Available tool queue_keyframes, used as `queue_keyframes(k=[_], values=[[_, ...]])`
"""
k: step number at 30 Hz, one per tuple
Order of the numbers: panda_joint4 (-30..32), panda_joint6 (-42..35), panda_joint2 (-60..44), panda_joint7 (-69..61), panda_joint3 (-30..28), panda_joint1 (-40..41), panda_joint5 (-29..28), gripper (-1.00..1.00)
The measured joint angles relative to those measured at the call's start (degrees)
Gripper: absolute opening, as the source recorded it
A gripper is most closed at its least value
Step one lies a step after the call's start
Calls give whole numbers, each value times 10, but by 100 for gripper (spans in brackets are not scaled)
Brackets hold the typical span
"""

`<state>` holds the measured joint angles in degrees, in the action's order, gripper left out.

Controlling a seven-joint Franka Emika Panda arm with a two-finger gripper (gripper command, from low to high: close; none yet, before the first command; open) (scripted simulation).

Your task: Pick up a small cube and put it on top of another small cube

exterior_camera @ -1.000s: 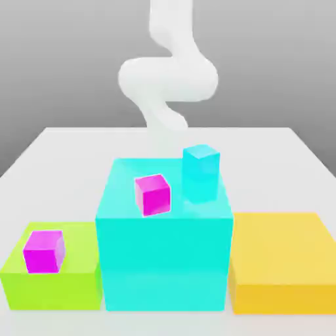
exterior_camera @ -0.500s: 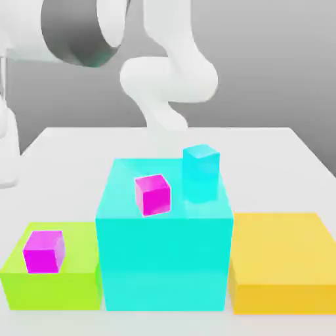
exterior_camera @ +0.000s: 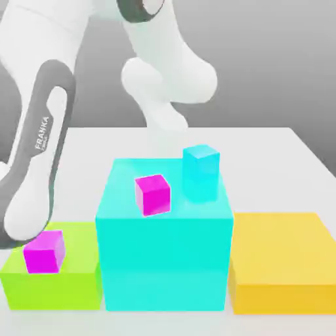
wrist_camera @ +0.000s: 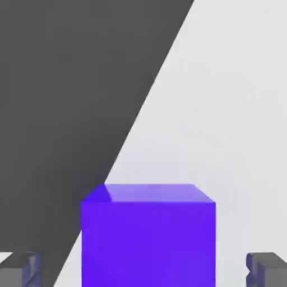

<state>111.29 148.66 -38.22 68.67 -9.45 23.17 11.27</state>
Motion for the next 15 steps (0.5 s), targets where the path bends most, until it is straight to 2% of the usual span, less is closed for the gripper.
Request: queue_keyframes(k=[6, 10, 15], values=[[0, -1, 2, -1, -1, -1, 1, -100], [20, -52, 72, 8, -17, -14, -15, -100], [88, -85, 176, 7, -28, -38, -49, -100]])
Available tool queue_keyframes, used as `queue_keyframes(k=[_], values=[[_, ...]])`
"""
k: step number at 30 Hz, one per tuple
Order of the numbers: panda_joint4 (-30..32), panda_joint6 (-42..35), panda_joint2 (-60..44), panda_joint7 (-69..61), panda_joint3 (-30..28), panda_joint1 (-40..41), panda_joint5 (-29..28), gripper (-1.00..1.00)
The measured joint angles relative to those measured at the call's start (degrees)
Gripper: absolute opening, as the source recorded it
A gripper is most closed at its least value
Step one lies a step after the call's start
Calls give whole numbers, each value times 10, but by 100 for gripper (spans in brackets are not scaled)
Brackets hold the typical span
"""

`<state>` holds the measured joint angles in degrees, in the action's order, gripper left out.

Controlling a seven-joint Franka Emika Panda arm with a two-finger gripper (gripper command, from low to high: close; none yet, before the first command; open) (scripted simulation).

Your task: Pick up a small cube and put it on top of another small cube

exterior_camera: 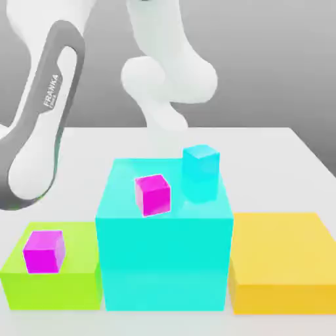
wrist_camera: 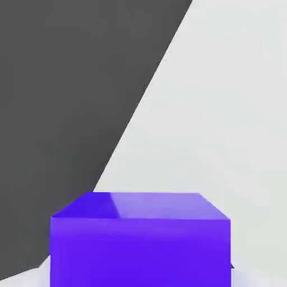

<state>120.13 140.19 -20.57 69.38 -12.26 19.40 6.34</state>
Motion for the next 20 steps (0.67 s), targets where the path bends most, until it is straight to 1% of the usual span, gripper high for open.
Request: queue_keyframes(k=[12, 14, 16, 17, 20], values=[[174, -73, 254, -11, 6, -30, -74, -100], [195, -51, 253, -16, 7, -31, -73, -100], [211, -8, 226, -23, 6, -33, -66, -100], [218, 11, 213, -26, 4, -35, -62, 100], [218, 11, 213, -26, 4, -37, -62, 100]])
